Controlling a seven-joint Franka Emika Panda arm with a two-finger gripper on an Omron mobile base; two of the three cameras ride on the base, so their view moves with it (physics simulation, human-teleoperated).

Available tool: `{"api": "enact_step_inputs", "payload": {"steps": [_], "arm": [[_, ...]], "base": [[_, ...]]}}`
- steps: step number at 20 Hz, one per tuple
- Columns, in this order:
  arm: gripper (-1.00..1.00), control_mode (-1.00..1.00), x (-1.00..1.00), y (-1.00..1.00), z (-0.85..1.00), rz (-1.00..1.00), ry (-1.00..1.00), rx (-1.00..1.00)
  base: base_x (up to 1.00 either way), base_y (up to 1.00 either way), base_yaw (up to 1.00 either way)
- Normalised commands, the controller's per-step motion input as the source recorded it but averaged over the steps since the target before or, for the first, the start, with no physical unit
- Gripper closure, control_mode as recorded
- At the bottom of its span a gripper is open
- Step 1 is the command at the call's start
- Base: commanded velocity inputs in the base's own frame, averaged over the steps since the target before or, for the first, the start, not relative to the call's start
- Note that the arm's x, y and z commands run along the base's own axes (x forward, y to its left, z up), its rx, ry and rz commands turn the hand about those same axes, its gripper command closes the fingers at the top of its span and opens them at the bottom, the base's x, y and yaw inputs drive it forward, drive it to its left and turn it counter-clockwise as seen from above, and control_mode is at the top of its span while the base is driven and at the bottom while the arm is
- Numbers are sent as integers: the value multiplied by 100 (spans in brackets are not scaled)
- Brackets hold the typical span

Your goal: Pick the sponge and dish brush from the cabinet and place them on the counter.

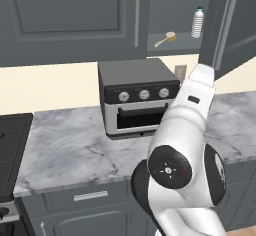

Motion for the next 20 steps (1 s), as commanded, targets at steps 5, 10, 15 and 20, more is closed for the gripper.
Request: {"api": "enact_step_inputs", "payload": {"steps": [5, 10, 15, 20], "arm": [[-100, -100, 50, -3, 0, -28, -3, -11], [-100, -100, 51, -10, 0, -28, -2, -5], [-100, -100, 60, -6, 2, -19, -1, 0], [-100, -100, 63, -6, 0, -14, 0, 0]], "base": [[0, 0, 0], [0, 0, 0], [0, 0, 0], [0, 0, 0]]}}
